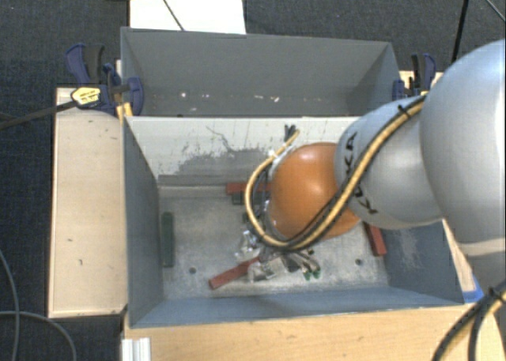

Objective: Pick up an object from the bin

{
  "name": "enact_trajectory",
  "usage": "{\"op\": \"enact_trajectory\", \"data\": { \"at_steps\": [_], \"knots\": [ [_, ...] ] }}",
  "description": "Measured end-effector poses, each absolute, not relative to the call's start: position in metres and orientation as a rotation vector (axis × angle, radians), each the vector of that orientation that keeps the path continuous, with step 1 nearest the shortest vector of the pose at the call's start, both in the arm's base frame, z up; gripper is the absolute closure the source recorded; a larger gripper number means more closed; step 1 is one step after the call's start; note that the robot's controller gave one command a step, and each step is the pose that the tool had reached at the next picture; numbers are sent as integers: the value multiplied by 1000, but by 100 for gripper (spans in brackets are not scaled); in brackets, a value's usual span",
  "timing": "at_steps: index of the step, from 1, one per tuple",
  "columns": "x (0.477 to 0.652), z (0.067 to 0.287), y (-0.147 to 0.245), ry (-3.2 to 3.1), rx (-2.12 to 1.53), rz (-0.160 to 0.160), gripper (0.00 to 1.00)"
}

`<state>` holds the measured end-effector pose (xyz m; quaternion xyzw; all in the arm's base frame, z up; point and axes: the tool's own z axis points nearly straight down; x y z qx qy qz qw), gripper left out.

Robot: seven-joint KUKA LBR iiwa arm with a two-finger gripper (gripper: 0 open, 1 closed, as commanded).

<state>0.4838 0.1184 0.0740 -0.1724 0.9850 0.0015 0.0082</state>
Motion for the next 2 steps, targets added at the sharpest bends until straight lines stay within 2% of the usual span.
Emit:
{"op": "enact_trajectory", "data": {
  "at_steps": [1, 2],
  "knots": [
    [484, 74, 118, 3079, -536, 5, 100],
    [503, 240, 106, 3092, -511, 0, 100]
  ]
}}
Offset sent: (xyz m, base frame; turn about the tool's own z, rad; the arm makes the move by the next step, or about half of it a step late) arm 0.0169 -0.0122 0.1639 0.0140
